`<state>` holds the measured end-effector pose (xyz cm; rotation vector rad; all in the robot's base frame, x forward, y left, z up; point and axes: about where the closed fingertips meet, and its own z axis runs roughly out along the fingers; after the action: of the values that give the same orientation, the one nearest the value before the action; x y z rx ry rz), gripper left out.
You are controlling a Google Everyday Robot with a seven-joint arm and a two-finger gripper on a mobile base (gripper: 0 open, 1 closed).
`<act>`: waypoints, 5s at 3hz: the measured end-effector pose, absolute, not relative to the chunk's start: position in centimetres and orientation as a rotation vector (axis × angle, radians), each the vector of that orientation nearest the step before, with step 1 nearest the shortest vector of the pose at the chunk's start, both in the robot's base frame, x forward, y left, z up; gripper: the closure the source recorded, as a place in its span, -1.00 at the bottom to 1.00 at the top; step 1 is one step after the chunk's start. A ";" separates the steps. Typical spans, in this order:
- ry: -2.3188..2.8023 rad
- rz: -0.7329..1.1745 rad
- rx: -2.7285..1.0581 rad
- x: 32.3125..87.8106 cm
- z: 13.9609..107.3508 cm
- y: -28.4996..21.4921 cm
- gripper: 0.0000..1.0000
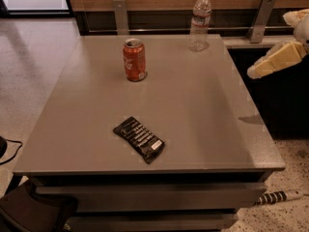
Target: Move water bottle near rxbar chocolate
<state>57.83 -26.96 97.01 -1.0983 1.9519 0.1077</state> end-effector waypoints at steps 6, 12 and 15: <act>1.625 0.287 -0.647 77.3 98.8 -28.0 -1.00; 1.580 0.559 -0.586 87.0 91.6 -19.5 -0.95; 1.583 0.566 -0.594 87.1 91.3 -18.6 0.43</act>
Offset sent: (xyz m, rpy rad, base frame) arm 0.1409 -0.0337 0.0427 0.4290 -0.4027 -0.1807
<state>87.14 -18.56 91.31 -0.5939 1.5829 0.5664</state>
